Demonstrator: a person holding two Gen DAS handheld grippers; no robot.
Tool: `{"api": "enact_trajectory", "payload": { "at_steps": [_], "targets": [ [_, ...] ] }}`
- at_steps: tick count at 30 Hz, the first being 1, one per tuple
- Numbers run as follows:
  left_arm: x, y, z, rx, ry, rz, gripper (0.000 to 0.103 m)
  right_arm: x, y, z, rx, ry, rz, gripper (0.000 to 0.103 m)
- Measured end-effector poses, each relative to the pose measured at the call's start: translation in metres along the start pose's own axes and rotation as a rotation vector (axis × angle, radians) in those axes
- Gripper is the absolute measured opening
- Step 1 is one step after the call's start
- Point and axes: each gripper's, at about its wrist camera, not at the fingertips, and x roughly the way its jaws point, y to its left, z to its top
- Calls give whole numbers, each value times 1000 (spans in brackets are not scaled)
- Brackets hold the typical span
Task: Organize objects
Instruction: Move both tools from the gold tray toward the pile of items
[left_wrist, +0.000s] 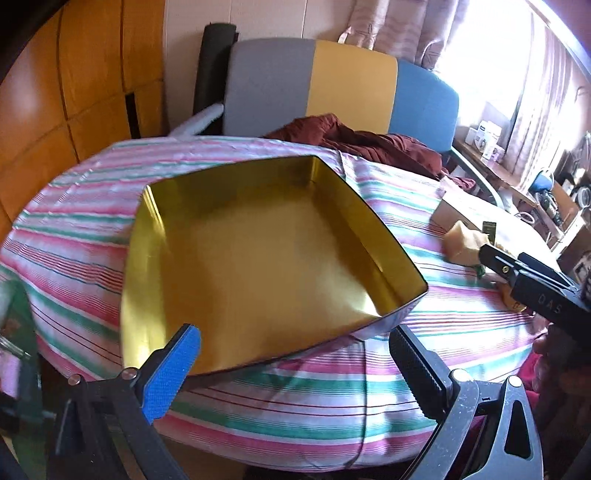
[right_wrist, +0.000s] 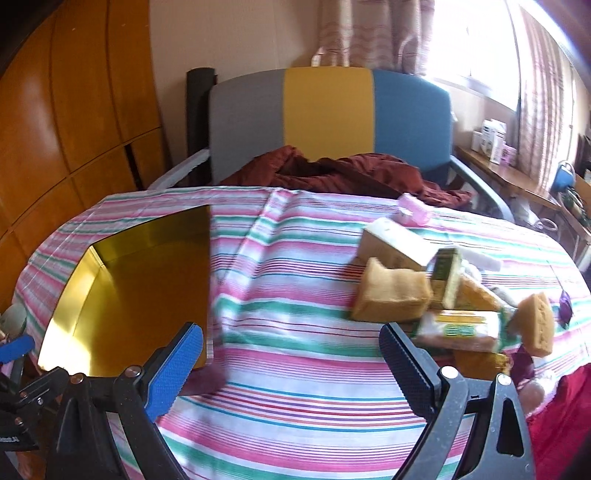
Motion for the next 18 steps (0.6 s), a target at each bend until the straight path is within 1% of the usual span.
{"api": "enact_trajectory", "payload": {
  "at_steps": [4,6,11,14,18],
  "targets": [
    [2,-12,1,25,-1,-50,103,-4,-27,1,39,0,-44,98],
    [3,-21,3,57,3,-79,103,-6,-42,1,59,5,-58,98],
    [5,-45,11,116,8,-163,103,-20,-97,0,144,8,-137,98],
    [7,-64,17,150,-12,-205,103,-30,-136,-2,201,7,-210,98],
    [11,-88,24,185,-5,-251,103,-39,-176,-1,286,7,-252,98]
  ]
}}
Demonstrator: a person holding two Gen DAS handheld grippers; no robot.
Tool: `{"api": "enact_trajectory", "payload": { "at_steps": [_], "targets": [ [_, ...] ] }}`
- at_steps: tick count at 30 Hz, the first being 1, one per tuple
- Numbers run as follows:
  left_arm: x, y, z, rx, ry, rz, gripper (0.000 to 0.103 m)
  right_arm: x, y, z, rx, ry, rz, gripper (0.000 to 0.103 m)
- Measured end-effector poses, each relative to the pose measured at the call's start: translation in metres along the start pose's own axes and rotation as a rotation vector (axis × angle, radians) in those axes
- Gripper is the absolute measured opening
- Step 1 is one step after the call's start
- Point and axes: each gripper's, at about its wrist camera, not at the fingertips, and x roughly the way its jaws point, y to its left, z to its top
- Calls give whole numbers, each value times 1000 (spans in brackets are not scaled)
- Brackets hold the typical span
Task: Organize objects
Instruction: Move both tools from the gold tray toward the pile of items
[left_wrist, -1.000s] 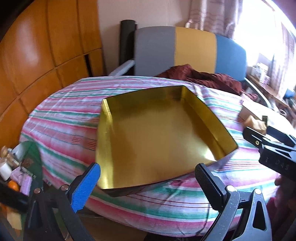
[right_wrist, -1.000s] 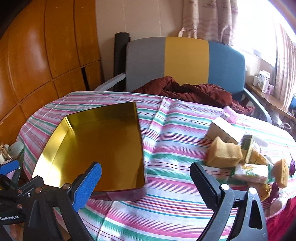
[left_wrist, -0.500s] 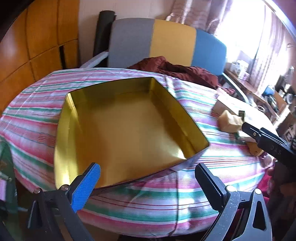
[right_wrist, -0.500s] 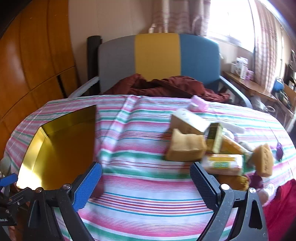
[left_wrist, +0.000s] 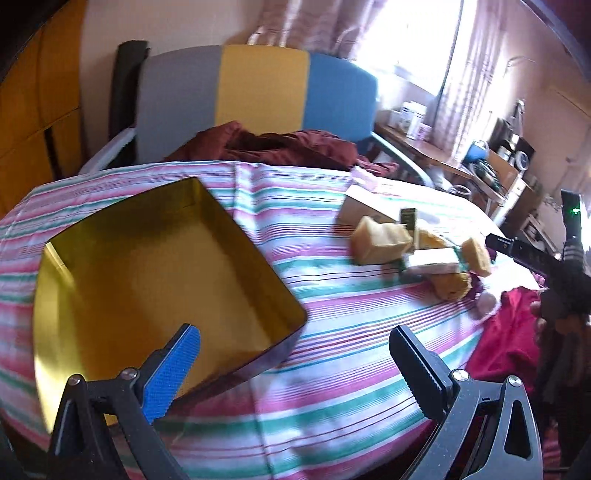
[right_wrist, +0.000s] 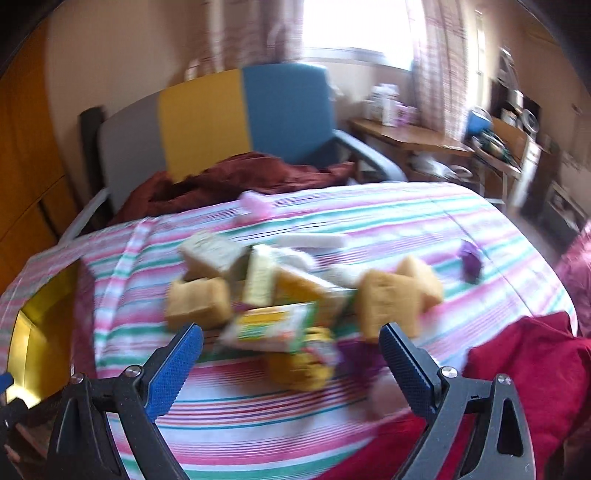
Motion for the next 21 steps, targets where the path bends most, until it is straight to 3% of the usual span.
{"api": "enact_trajectory", "payload": {
  "at_steps": [4,7,14,21],
  "targets": [
    [16,-18,12,35,36,-31,103,2,-33,14,88,-4,-16,98],
    [30,-32,23,70,64,-10,103,6,-50,23,125,-13,-20,98],
    [66,-60,48,145,87,29,103,22,-72,23,216,-13,63,98],
    [123,-82,74,93,197,-24,103,32,-80,21,269,12,105,98]
  ]
}}
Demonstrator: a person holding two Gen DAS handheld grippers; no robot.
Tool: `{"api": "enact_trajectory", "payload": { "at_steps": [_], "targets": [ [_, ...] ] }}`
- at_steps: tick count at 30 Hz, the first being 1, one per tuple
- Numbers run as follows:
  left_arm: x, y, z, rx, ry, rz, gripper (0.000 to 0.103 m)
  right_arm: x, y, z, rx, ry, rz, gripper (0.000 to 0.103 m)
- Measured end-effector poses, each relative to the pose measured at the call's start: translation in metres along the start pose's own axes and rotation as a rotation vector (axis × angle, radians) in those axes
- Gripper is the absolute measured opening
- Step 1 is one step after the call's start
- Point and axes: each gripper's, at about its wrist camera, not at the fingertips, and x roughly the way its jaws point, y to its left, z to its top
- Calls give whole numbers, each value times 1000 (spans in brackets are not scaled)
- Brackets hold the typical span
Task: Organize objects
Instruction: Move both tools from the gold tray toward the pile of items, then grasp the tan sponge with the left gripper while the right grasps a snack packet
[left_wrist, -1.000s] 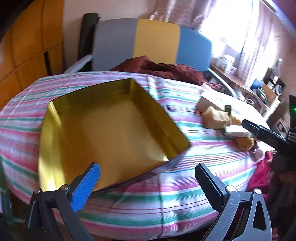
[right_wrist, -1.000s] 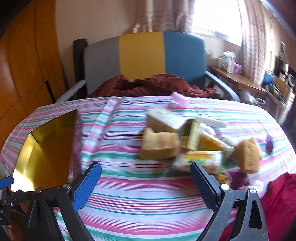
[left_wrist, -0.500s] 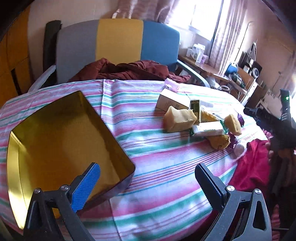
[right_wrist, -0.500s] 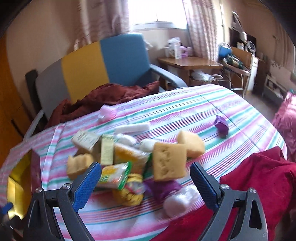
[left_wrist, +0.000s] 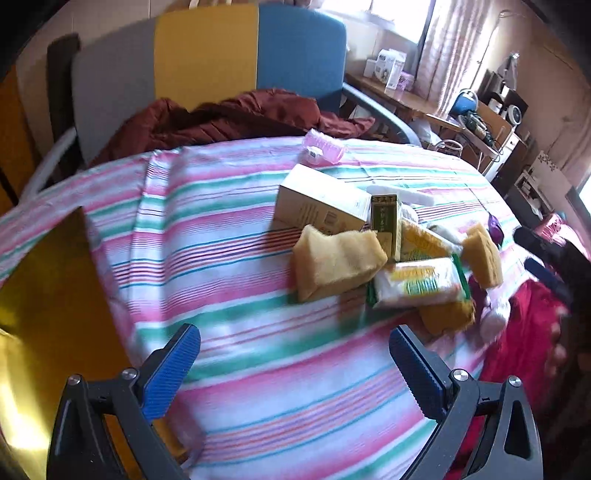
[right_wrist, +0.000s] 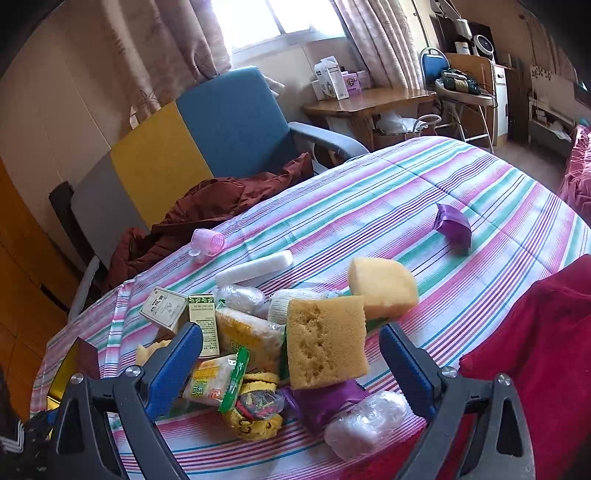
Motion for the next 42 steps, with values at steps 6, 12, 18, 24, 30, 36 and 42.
{"api": "enact_trajectory", "payload": {
  "at_steps": [6,12,18,24,30,36,42],
  "targets": [
    [38,-16,24,-55,40,-16,103,3,5,-1,-21,15,30,98],
    [70,-28,41,-96,75,-14,103,9,10,-3,-50,45,52,98],
    [88,-23,43,-99,84,-44,87,12,14,-3,-65,59,53,98],
    [64,-12,27,-94,26,-112,71,14,22,-6,-106,68,43,98],
    [25,-4,5,-68,-25,-128,71,13,41,-11,-209,66,22,98],
    [-18,14,-13,-42,-67,-150,72,24,114,-28,-686,157,79,98],
    [-55,39,-35,-75,-104,-154,73,74,158,-57,-1125,394,34,98]
  ]
}}
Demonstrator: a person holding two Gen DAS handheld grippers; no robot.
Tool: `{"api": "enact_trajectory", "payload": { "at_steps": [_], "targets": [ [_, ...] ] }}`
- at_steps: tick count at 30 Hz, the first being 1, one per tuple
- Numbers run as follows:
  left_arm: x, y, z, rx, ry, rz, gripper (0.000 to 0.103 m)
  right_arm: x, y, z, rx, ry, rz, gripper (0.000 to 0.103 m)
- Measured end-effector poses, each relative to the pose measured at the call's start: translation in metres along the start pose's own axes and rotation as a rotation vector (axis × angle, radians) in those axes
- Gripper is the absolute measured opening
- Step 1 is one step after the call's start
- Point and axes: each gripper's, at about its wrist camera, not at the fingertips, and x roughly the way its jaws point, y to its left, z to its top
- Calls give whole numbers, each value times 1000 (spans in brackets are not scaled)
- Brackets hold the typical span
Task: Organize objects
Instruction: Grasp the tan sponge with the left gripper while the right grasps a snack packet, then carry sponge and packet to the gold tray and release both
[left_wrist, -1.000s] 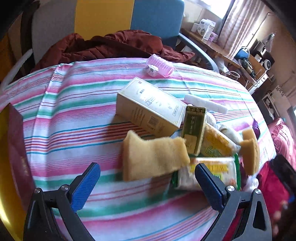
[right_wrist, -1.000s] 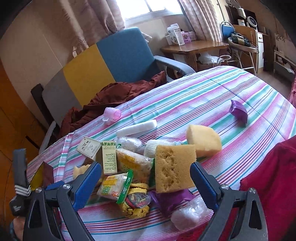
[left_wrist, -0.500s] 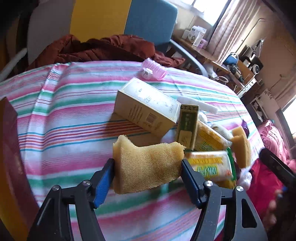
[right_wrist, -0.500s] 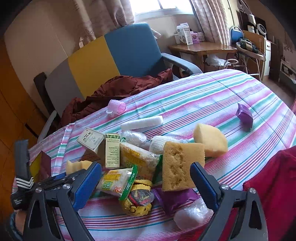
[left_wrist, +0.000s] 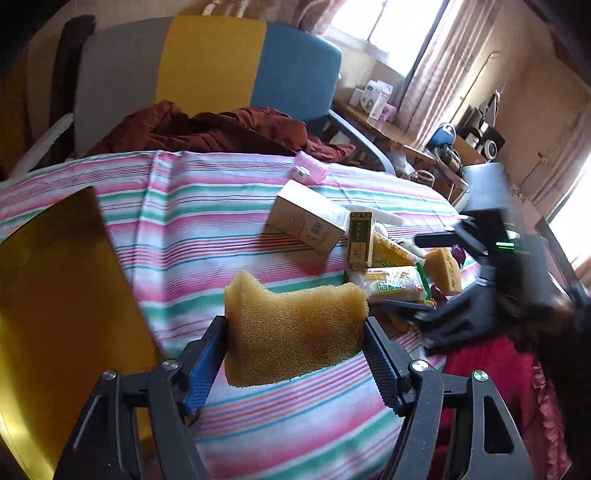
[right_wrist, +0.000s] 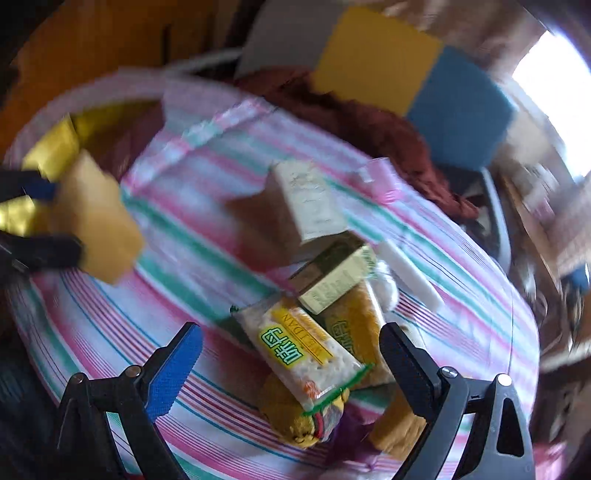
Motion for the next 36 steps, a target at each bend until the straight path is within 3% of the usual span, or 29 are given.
{"api": "enact_trajectory", "payload": {
  "at_steps": [5,7,8,9,17,21,30,36],
  "targets": [
    [-23,21,-14,-48,-19,17,73,41,1,11,-101,152,-21,95],
    [-31,32,-19,-73,-26,29,73,51,2,9,-110,198,-20,83],
    [-36,37,-22,-85,-32,36,73,52,2,8,-102,209,-4,60],
    [-42,43,-25,-98,-39,44,73,50,2,7,-89,198,3,51],
    [-81,85,-52,-194,-98,130,73,-7,14,-3,4,34,14,49],
    [-101,108,-66,-232,-125,198,74,-39,28,4,90,-80,75,48],
    [-130,171,-107,-346,-129,352,75,-69,126,68,137,-238,318,48],
    [-137,193,-126,-392,-117,412,78,-62,192,113,119,-257,386,46]
  ]
}}
